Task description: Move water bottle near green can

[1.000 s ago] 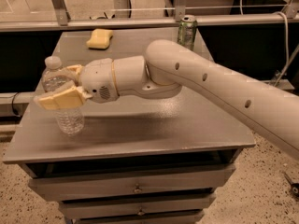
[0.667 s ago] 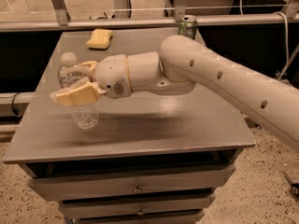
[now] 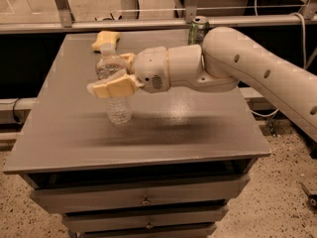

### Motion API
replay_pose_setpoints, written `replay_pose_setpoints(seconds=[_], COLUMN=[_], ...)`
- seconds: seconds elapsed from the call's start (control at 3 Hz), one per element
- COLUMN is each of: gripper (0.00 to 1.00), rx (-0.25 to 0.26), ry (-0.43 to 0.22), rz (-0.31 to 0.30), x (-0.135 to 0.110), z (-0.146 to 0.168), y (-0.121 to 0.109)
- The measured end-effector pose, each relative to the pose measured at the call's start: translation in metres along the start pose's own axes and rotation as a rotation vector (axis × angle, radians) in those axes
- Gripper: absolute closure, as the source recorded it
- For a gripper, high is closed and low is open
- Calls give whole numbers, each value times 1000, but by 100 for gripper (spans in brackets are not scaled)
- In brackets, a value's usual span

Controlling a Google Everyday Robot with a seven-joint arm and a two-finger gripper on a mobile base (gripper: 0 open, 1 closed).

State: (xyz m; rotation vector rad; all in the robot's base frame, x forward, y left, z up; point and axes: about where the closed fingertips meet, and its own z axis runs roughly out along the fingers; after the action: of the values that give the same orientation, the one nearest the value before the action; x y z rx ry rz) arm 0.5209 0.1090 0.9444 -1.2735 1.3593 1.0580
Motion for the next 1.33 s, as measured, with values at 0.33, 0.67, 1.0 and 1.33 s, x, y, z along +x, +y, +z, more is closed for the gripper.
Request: replay_pose_setpoints(seconds=[0.33,0.67,1.0,1.33], gripper=[100,100,100,100], rx=[47,156,264,394], ry=[15,42,65,47], rz=[-29,-86,-113,-136], x=[-8,-20,-25,-28], z=[-10,-52,-105,-173], y=[-5,-29,-58,-102])
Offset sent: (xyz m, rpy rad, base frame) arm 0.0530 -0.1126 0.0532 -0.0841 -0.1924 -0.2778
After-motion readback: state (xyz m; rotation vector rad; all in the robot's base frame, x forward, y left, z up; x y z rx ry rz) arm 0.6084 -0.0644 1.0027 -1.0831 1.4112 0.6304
